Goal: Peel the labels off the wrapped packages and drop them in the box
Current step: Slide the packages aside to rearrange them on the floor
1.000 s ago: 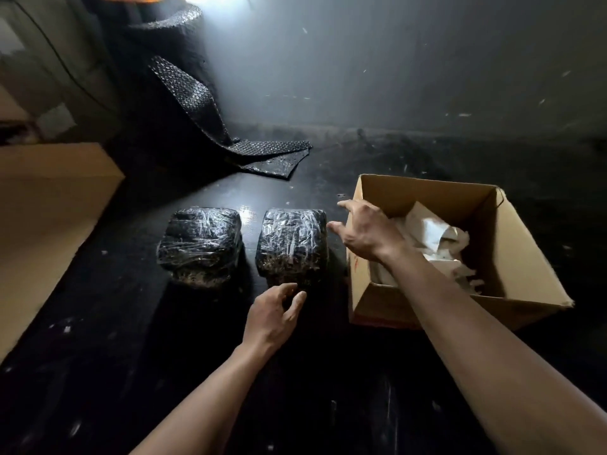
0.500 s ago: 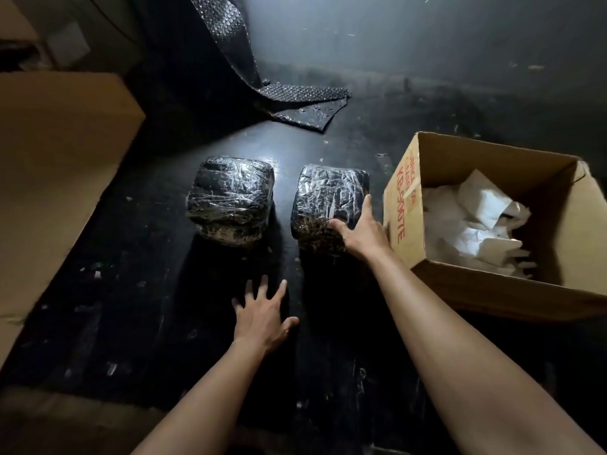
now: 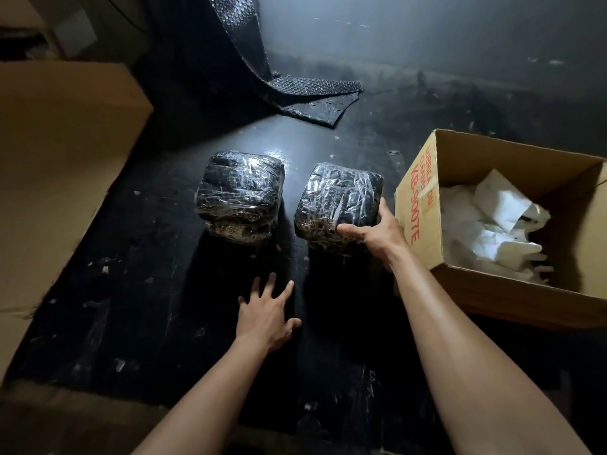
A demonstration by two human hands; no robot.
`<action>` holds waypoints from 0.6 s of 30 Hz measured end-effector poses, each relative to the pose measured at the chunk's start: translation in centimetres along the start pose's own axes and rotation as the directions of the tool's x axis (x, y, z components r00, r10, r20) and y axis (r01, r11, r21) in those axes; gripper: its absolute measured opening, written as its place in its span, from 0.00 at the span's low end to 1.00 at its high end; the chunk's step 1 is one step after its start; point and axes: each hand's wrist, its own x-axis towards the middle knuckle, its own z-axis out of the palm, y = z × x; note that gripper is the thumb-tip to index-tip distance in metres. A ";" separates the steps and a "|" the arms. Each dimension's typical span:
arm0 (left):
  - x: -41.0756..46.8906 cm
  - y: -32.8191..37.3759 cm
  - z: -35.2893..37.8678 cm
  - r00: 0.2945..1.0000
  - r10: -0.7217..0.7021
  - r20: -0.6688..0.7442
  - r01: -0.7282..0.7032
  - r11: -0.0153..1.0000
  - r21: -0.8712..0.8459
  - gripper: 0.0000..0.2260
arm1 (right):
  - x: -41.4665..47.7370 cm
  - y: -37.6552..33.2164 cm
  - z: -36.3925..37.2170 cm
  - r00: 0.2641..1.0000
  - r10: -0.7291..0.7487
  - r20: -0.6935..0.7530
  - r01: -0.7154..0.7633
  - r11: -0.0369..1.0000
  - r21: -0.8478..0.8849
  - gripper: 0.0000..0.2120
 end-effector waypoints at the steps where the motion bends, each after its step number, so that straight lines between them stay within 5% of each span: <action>1: -0.1 -0.4 -0.2 1.000 0.012 0.009 -0.012 1.000 -0.004 0.37 | -0.2 0.0 0.1 1.000 -0.006 -0.009 0.006 1.000 0.004 0.69; 6: -0.3 -2.3 -0.4 0.999 0.034 0.012 -0.033 0.999 -0.019 0.38 | -1.7 -0.1 0.7 0.994 -0.051 -0.099 0.059 0.994 0.087 0.61; 13: -0.6 -3.7 -0.6 0.997 0.071 0.012 -0.071 0.997 -0.043 0.36 | -7.3 1.9 0.5 0.982 -0.181 -0.046 0.185 0.976 0.116 0.50; 18: -1.0 -5.0 -0.4 0.996 0.083 -0.022 -0.085 0.993 -0.085 0.35 | -12.4 4.6 1.2 0.977 -0.197 -0.083 0.202 0.978 0.058 0.53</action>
